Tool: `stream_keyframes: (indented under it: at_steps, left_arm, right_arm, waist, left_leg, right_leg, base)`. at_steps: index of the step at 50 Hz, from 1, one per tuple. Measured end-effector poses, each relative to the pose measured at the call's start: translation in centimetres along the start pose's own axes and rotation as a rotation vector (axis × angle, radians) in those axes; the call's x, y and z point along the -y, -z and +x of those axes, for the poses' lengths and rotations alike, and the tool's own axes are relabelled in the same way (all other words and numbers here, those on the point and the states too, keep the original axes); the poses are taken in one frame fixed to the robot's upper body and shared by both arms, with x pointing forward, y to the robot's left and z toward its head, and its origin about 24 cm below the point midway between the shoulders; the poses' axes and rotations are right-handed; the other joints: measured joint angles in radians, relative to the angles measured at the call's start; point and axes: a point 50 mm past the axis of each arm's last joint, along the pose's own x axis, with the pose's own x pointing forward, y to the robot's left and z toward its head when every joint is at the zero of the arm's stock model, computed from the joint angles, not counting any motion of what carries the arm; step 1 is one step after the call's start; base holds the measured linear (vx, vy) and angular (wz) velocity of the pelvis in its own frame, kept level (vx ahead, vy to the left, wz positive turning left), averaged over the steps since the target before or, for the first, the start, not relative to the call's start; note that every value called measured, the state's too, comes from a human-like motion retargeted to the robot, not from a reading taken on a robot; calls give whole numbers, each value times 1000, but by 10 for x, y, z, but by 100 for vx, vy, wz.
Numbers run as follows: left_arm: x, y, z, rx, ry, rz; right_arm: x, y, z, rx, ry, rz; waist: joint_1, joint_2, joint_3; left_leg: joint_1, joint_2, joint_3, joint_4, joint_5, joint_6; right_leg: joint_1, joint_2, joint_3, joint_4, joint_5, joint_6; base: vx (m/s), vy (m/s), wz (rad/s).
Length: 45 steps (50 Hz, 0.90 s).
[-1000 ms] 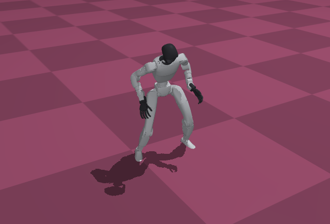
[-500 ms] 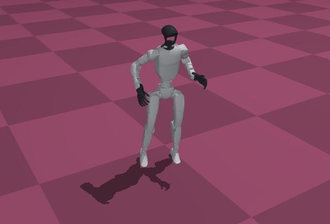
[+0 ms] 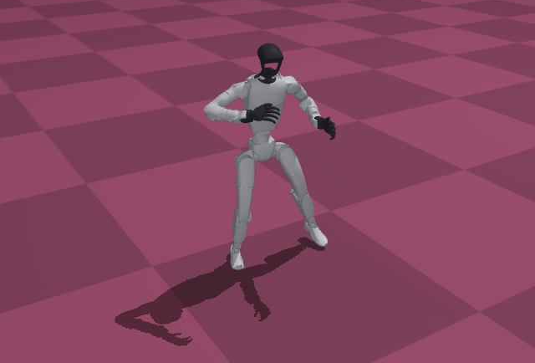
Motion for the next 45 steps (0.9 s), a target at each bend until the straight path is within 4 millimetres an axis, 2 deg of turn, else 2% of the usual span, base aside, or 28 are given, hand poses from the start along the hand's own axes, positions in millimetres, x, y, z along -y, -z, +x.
stream_keyframes:
  at_steps: [2, 3, 5, 7, 9, 10, 13, 15, 17, 18, 20, 22, 23, 25, 26, 27, 28, 30, 32, 33, 35, 37, 38, 40, 41, 43, 45]
  left_arm:
    - [-1, 0, -17, -34, 65, -38]
    - [-3, -2, -20, -38, 103, -36]
    - [-8, -7, -19, -14, 168, -8]
    - [-26, 9, -46, -154, 157, 83]
    - [-37, 18, -61, -234, 156, 156]
    - [-42, 22, -67, -265, 148, 186]
    - [-50, 36, -80, -334, 81, 155]
    - [-51, 46, -90, -388, 16, 65]
    - [-48, 53, -91, -399, -30, -13]
    - [-45, 57, -88, -393, -46, -39]
    - [-41, 69, -77, -388, -100, -69]
    - [-41, 91, -66, -423, -244, -143]
    - [-40, 103, -62, -447, -338, -208]
    - [-40, 117, -54, -463, -503, -344]
    - [-43, 116, -50, -442, -533, -373]
    - [-47, 112, -46, -418, -544, -390]
    - [-54, 104, -43, -386, -517, -381]
    - [-68, 80, -39, -330, -368, -307]
    - [-76, 49, -33, -295, -127, -130]
    - [-77, 34, -30, -279, -9, -20]
    - [-76, 9, -25, -238, 175, 173]
    - [-77, -5, -24, -203, 254, 291]
    - [-78, -12, -22, -181, 275, 327]
    - [-76, -30, -7, -77, 311, 389]
    - [-76, -30, -5, -76, 316, 400]
    - [-73, -25, -5, -86, 329, 406]
    - [-64, -15, -6, -103, 352, 400]
  right_arm:
    - [12, 21, -33, -180, -16, -46]
    - [16, 33, -47, -274, -44, -64]
    - [23, 55, -71, -435, -83, -107]
    - [13, 73, -113, -613, -111, -141]
    - [13, 78, -148, -746, -80, -161]
    - [12, 79, -162, -800, -57, -148]
    - [-4, 81, -182, -886, 58, 77]
    - [-21, 81, -192, -924, 168, 262]
    - [-37, 81, -193, -925, 258, 381]
    - [-43, 83, -192, -921, 298, 417]
    - [-54, 91, -188, -922, 385, 462]
    - [-76, 105, -180, -959, 510, 528]
    - [-91, 112, -172, -979, 570, 574]
    - [-116, 118, -144, -970, 625, 642]
    - [-114, 117, -127, -908, 593, 628]
    - [-108, 114, -111, -833, 551, 600]
    - [-94, 109, -99, -739, 487, 546]
    - [-56, 92, -93, -589, 364, 429]
    - [-24, 78, -122, -604, 298, 350]
    - [-13, 74, -143, -664, 271, 320]
    - [1, 74, -182, -827, 166, 247]
    - [6, 78, -213, -983, 28, 176]
    - [8, 81, -222, -1035, -31, 143]
    - [11, 94, -223, -1075, -107, 124]
    - [10, 98, -230, -1111, -105, 137]
    - [3, 105, -247, -1186, -77, 187]
    - [-6, 108, -266, -1263, -12, 263]
  waist:
    - [-37, -19, -45]
    - [-34, -21, -43]
    - [-42, -18, 14]
    - [-39, 22, -75]
    - [-7, 82, -116]
    - [5, 110, -118]
    - [45, 183, -70]
    - [66, 229, -72]
    - [72, 219, -50]
    - [76, 207, -30]
    - [78, 173, 24]
    - [74, 140, 86]
    - [74, 127, 113]
    - [84, 103, 156]
    - [90, 89, 163]
    - [95, 75, 163]
    - [97, 60, 150]
    - [95, 32, 95]
    - [80, -4, 12]
    - [71, -32, -32]
    - [41, -86, -94]
    - [52, -83, -137]
    - [57, -72, -135]
    - [69, -58, -29]
    - [71, -35, -10]
    - [67, 21, 12]
    - [66, 78, 18]
  left_leg:
    - [-10, -135, -1, -19, -39, -31]
    - [-9, -159, 49, -24, -39, -45]
    - [17, -203, 168, -49, 13, -57]
    - [35, -251, 215, -93, 115, -54]
    - [30, -286, 114, -112, 180, -76]
    - [29, -305, 34, -114, 190, -86]
    - [55, -329, -151, -119, 143, -105]
    - [42, -283, -143, -78, 56, -90]
    - [26, -257, -24, 51, -221, 12]
    - [16, -242, 10, 124, -367, 50]
    - [-27, -213, 8, 305, -592, 102]
    - [-94, -167, -30, 501, -691, 113]
    - [-113, -131, -42, 561, -702, 97]
    - [-87, -42, -42, 558, -676, 49]
    - [-46, 1, -33, 492, -626, 42]
    - [-7, 44, -22, 422, -559, 38]
    - [27, 85, -6, 342, -462, 42]
    - [71, 147, 29, 178, -203, 40]
    - [51, 105, -11, 75, -25, 19]
    - [24, 38, -62, 58, -17, 10]
    - [-12, -132, -135, 38, -55, -12]
    - [-19, -167, -31, 10, -56, -61]
    - [-11, -160, 58, -9, -35, -78]
    - [27, -207, 201, -64, 33, -58]
    - [44, -237, 201, -90, 81, -50]
    - [54, -275, 139, -122, 154, -51]
    - [45, -281, 29, -128, 153, -76]
  right_leg:
    - [112, 59, 19, -270, 297, 78]
    - [118, 113, 67, -330, 420, 97]
    - [161, 182, 171, -445, 530, 104]
    - [143, 181, 180, -421, 462, 104]
    - [130, 164, 132, -381, 399, 101]
    - [132, 148, 114, -364, 379, 97]
    - [129, 73, 88, -283, 295, 71]
    - [120, 26, 48, -285, 244, 52]
    - [101, -98, 28, -262, 162, 70]
    - [94, -166, 19, -256, 128, 81]
    - [79, -284, 26, -235, 90, 75]
    - [37, -326, 109, -151, 54, 41]
    - [3, -319, 160, -82, 11, 27]
    - [-60, -275, 224, 66, -108, 19]
    - [-90, -235, 234, 138, -160, 24]
    - [-119, -195, 237, 202, -200, 29]
    - [-144, -152, 225, 253, -218, 33]
    - [-135, -78, 161, 246, -205, 27]
    - [-33, -35, 54, 67, -110, 11]
    - [20, -23, 5, -45, -23, 9]
    - [151, 4, -47, -347, 264, 57]
    - [168, 120, 13, -495, 528, 104]
    - [158, 176, 58, -507, 580, 104]
    - [158, 191, 146, -500, 581, 104]
    - [156, 174, 146, -466, 553, 104]
    - [153, 144, 120, -409, 500, 93]
    - [137, 125, 86, -351, 446, 85]
  base:
    - [24, -118, 117]
    - [14, -132, 53]
    - [10, -126, 26]
    - [12, -98, -20]
    - [11, -92, -39]
    - [11, -91, -48]
    - [12, -95, -71]
    - [11, -114, -58]
    - [9, -111, -17]
    - [5, -110, 3]
    - [0, -116, 17]
    - [-3, -126, 9]
    - [1, -135, -29]
    - [9, -142, -70]
    - [19, -146, -86]
    - [27, -147, -77]
    - [35, -147, -50]
    - [45, -143, 8]
    - [47, -131, 102]
    - [39, -121, 138]
    - [26, -119, 121]
    - [11, -144, 7]
    - [7, -139, -36]
    - [5, -100, -44]
    - [5, -72, -40]
    - [8, -78, -23]
    - [12, -96, -9]
